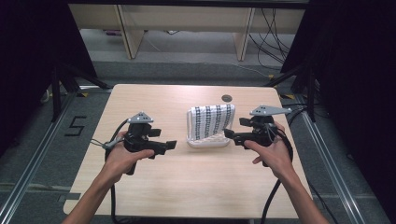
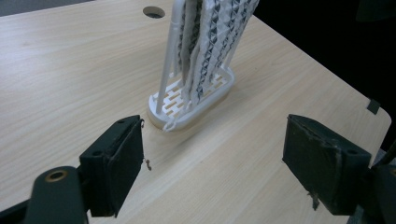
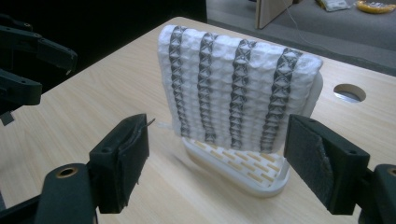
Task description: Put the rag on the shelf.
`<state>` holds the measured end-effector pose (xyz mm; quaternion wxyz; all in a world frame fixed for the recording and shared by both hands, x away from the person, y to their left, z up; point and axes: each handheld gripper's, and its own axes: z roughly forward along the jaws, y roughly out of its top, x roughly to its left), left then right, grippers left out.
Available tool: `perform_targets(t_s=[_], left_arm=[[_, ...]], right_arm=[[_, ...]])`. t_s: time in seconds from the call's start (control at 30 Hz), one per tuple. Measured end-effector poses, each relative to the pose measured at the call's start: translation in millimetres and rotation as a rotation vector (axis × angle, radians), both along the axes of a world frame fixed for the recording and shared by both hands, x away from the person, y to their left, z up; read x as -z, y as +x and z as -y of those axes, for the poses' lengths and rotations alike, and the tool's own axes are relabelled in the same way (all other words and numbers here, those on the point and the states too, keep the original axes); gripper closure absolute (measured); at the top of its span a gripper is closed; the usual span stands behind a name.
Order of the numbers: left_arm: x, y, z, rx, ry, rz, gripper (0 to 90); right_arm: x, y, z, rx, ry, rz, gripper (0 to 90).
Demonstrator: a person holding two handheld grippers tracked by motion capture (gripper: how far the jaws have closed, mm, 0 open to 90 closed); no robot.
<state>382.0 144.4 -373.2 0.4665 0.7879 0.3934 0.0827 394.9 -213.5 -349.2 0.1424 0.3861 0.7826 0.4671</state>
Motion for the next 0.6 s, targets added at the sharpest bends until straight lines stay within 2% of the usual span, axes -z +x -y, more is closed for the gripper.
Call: perform_targets(t_s=[0.03,0.07,0.1,0.23,0.27,0.3,0.33,0.37,0.43,0.47,0.53,0.57,0.6], left_arm=[[0.7,-1.4,-0.2,0.002,-0.005,-0.004,19.5],[1.6,-2.6,-0.6,0.008,-0.003,-0.002,19.6],[2.7,-3.8,-0.7,0.01,-0.008,-0.003,19.5],[6.3,-9.2,-1.6,0.013,-0.006,0.004,19.5],[7.3,-10.4,-2.2,0.016,-0.005,0.001,19.5],[8.7,-11.7,-2.4,0.016,-0.005,0.004,19.5],[10.1,-12.6,-2.9,0.024,-0.009,0.002,19.5],[11.2,-14.1,-3.5,0.024,-0.01,0.001,19.5],[13.0,-17.0,-4.6,0.019,-0.002,0.005,19.5],[15.9,-19.1,-5.5,0.022,-0.007,0.008,19.5],[17.1,-20.5,-6.0,0.019,0.002,0.01,19.5],[18.3,-21.6,-6.2,0.019,0.008,0.011,19.5],[19.5,-23.0,-6.2,0.016,0.01,0.013,19.6]], right_arm=[[0.7,-2.8,-0.9,0.012,0.016,-0.02,23.3],[1.7,-2.2,0.9,-0.003,-0.001,0.001,23.3],[3.0,-3.8,-0.4,-0.001,0.026,-0.015,23.3],[5.4,-8.7,-0.6,-0.003,0.015,-0.021,23.3],[7.7,-10.5,-1.1,-0.02,-0.004,0.006,23.3],[7.7,-10.5,-1.1,-0.02,-0.004,0.006,23.3],[7.8,-14.1,-2.9,-0.011,0.007,-0.024,23.3],[9.5,-13.8,-2.4,-0.025,-0.003,0.003,23.3],[11.7,-19.9,-4.6,-0.021,0.014,-0.023,23.4],[12.9,-20.7,-4.1,-0.024,0.002,-0.004,23.4],[13.5,-22.4,-4.2,-0.032,0.004,-0.017,23.4],[14.2,-22.6,-3.5,-0.038,-0.006,-0.005,23.4],[15.2,-24.6,-3.9,-0.038,0.005,-0.015,23.4]])
